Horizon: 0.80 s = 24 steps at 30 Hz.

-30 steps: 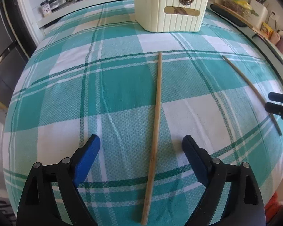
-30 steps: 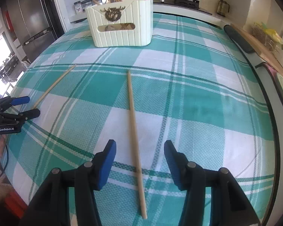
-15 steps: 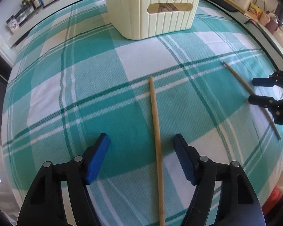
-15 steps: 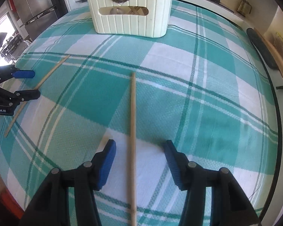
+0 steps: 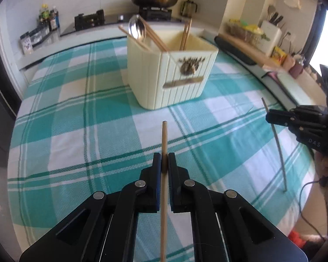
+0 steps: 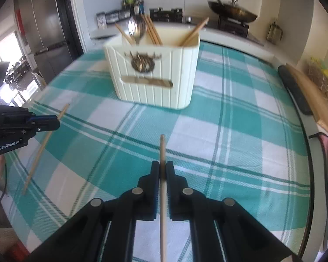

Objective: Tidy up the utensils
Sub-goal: 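Carry both chopsticks over the caddy and lower them inside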

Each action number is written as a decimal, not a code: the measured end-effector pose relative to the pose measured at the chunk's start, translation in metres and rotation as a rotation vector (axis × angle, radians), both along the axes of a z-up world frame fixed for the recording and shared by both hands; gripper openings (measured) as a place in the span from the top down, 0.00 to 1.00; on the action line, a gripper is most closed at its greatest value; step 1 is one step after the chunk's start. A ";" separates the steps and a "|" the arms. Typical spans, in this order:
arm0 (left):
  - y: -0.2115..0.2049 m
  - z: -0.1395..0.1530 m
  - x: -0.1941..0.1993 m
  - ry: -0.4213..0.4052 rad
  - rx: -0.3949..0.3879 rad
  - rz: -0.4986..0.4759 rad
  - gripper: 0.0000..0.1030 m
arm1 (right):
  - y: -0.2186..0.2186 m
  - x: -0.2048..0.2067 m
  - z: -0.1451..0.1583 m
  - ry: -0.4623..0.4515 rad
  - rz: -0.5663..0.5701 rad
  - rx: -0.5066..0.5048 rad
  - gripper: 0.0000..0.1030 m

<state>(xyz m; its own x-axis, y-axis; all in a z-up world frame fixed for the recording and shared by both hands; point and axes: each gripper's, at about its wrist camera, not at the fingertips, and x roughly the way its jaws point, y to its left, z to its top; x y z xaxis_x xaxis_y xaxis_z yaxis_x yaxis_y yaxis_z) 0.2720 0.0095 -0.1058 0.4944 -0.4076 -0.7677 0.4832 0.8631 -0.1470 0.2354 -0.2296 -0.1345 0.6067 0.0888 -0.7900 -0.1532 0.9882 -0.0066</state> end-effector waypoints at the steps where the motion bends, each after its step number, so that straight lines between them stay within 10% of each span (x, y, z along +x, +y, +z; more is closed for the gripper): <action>1: 0.005 0.013 -0.006 -0.021 -0.027 -0.002 0.96 | 0.000 -0.011 0.015 -0.038 0.007 0.006 0.94; 11: 0.042 0.101 -0.050 -0.181 -0.268 0.019 0.96 | 0.009 -0.069 0.105 -0.267 0.058 -0.002 0.94; 24: 0.040 0.126 -0.022 -0.199 -0.269 0.034 0.96 | 0.001 -0.024 0.142 -0.336 0.037 -0.027 0.94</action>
<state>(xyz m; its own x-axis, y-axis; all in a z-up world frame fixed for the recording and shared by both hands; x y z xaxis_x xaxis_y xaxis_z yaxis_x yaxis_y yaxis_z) 0.2498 0.0492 0.0200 0.6407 -0.5634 -0.5217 0.4974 0.8221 -0.2770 0.2115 -0.2286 0.0073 0.8304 0.0969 -0.5486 -0.1735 0.9808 -0.0893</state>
